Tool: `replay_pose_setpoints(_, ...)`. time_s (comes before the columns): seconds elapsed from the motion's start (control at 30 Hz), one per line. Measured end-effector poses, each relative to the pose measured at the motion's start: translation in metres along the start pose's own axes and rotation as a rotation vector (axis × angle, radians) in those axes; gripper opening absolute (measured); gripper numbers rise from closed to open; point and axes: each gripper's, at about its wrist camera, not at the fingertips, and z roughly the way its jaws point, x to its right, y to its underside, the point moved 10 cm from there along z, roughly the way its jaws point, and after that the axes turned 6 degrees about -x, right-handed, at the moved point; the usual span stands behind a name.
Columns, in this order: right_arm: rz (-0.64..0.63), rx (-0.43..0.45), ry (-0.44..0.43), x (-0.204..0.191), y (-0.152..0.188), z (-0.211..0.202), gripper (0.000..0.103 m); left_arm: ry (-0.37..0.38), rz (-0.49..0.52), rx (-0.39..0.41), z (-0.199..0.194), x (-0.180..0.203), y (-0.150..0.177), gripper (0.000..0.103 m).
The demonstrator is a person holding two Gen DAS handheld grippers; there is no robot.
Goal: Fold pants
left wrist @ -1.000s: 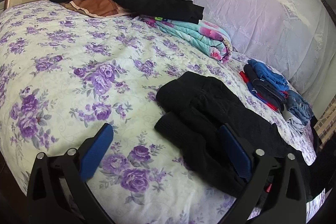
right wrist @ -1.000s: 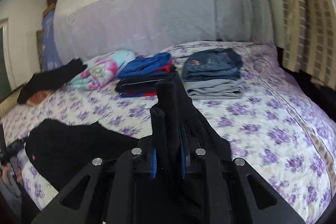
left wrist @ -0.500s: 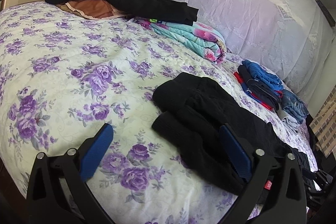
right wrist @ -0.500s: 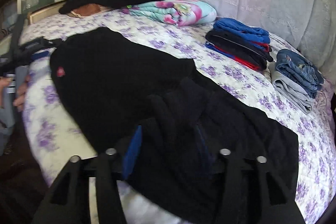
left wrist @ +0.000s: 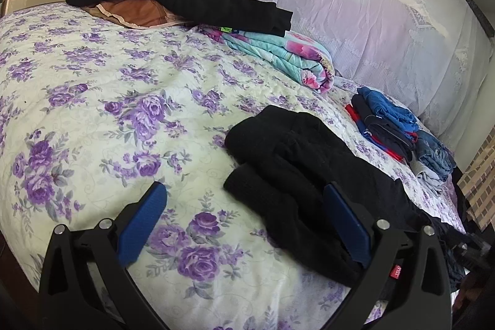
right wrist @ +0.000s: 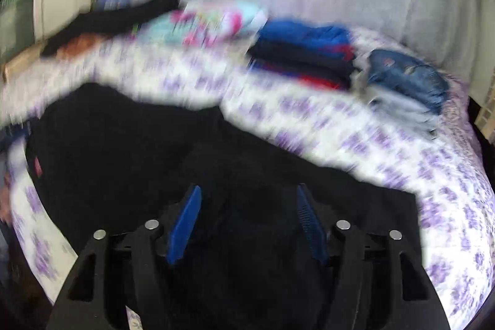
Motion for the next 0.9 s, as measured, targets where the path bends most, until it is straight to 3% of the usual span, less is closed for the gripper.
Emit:
replay_pose_setpoints(0.13, 0.035, -0.005, -0.041, 0.001, 0.002, 0.005, 0.065, -0.008, 0.007, -0.013, 0.002, 0.001, 0.0, 0.099)
replay_pose_setpoints(0.23, 0.084, 0.131, -0.076, 0.012, -0.008, -0.029, 0.067, -0.018, 0.015, -0.049, 0.003, 0.001, 0.0, 0.099)
replay_pose_setpoints(0.3, 0.053, 0.144, -0.043, 0.014, -0.004, -0.034, 0.084, -0.013, 0.006, -0.077, 0.002, 0.002, 0.001, 0.099)
replay_pose_setpoints(0.33, 0.031, 0.098, -0.044, 0.012, 0.003, -0.026, 0.086, -0.005, -0.004, -0.085, 0.001, 0.002, 0.002, 0.099)
replay_pose_setpoints(0.4, 0.026, 0.008, -0.085, 0.009, 0.021, -0.002, 0.087, 0.041, -0.05, -0.109, -0.003, 0.004, 0.001, 0.099)
replay_pose_setpoints(0.43, 0.053, 0.01, -0.116, 0.01, 0.026, 0.004, 0.088, 0.058, -0.067, -0.118, -0.004, 0.005, 0.001, 0.099)
replay_pose_setpoints(0.6, 0.203, 0.122, -0.205, 0.034, 0.016, -0.022, 0.091, 0.197, -0.215, -0.217, -0.003, 0.013, -0.003, 0.099)
replay_pose_setpoints(0.77, 0.313, 0.185, -0.178, 0.076, 0.023, -0.043, 0.092, 0.337, -0.344, -0.32, 0.012, 0.029, -0.01, 0.098)
replay_pose_setpoints(0.9, 0.407, 0.201, -0.151, 0.114, 0.034, -0.053, 0.095, 0.312, -0.375, -0.349, 0.025, 0.033, -0.011, 0.098)
